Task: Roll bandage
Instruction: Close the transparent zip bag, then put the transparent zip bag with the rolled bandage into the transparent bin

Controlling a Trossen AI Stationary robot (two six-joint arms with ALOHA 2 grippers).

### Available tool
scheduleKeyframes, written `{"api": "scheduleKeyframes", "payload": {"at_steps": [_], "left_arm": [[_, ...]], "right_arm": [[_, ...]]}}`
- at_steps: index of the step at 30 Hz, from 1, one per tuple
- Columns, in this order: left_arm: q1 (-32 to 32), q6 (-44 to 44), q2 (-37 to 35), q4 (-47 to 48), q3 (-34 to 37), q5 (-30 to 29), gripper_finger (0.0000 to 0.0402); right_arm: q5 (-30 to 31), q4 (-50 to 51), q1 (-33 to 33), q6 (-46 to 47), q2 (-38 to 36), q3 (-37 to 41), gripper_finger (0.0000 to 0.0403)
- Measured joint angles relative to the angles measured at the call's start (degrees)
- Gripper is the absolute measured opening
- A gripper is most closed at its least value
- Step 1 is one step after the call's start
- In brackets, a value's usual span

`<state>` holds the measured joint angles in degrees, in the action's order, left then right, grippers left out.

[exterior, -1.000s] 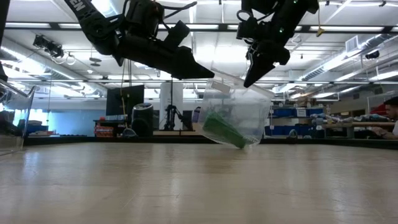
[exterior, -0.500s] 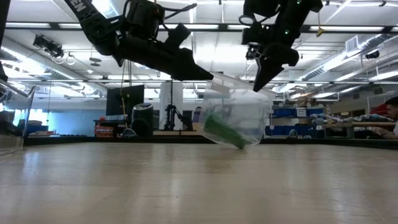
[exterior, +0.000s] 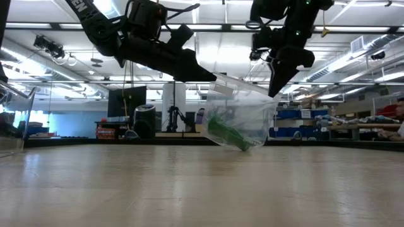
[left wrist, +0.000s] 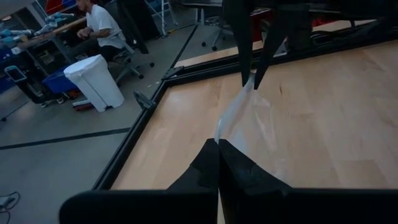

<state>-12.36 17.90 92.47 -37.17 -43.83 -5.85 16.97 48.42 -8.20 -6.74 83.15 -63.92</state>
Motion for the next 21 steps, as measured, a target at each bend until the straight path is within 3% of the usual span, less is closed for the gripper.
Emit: {"api": "scheduleKeyframes", "payload": {"at_steps": [7, 15, 21], "left_arm": [[0.0, 0.0, 0.0, -0.2, 0.0, 0.1, 0.0001], [-0.1, -0.1, -0.7, 0.1, 0.1, -0.1, 0.0001], [0.0, -0.1, -5.9, 3.8, 0.1, 0.3, 0.0001]], "right_arm": [[0.0, 0.5, 0.8, 2.0, 0.0, 0.0, 0.0039], [1.5, 0.9, 1.4, 3.7, -2.1, 0.3, 0.0128], [1.6, 0.1, 2.6, 5.7, -7.8, 0.2, 0.0176]]}}
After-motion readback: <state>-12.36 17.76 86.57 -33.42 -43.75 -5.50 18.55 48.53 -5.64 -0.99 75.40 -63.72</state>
